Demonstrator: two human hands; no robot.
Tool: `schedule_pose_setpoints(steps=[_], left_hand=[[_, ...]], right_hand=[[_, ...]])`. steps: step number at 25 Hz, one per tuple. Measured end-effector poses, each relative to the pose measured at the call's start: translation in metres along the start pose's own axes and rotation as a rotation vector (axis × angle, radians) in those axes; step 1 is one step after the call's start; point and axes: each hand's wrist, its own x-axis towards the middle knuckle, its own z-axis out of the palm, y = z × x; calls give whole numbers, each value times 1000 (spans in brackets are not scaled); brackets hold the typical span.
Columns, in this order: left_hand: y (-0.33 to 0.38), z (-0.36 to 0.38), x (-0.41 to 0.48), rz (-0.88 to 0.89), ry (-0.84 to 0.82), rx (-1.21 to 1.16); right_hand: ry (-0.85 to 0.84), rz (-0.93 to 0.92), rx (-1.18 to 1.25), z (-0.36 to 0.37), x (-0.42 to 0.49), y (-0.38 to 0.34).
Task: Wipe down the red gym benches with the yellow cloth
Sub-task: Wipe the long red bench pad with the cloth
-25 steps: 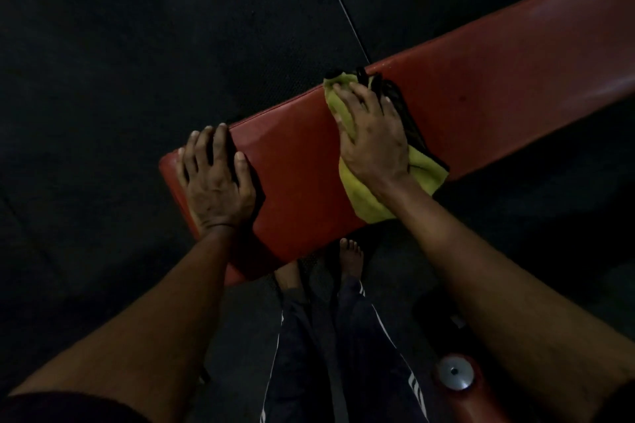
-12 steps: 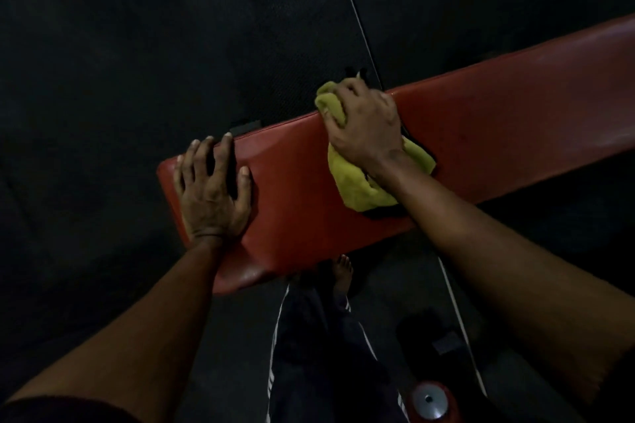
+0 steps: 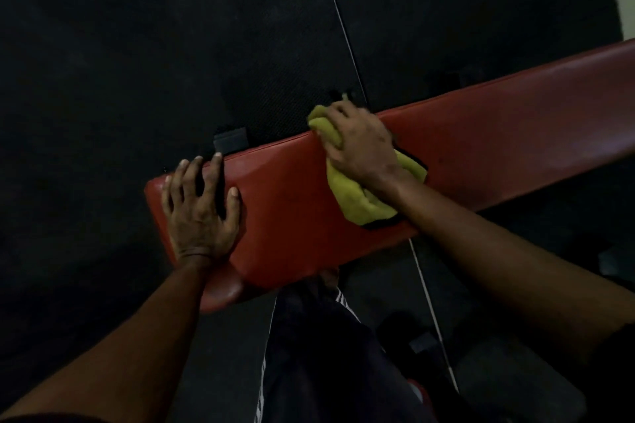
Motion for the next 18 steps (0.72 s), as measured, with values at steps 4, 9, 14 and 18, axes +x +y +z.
schedule_pose_setpoints(steps=[4,9,14,18], left_hand=[[1,-1,0,-1,-10,0],[5,-3,0,-26,-41,3],[11,-13,0,-46,-82,-36],[48,-19,23,8,-187,-152]], right_hand=[[119,230,62,-13,-22,51],[136,429,-84,11,-8,-4],[82,133,76,9,-20,7],[142,418,123,1,-64,45]])
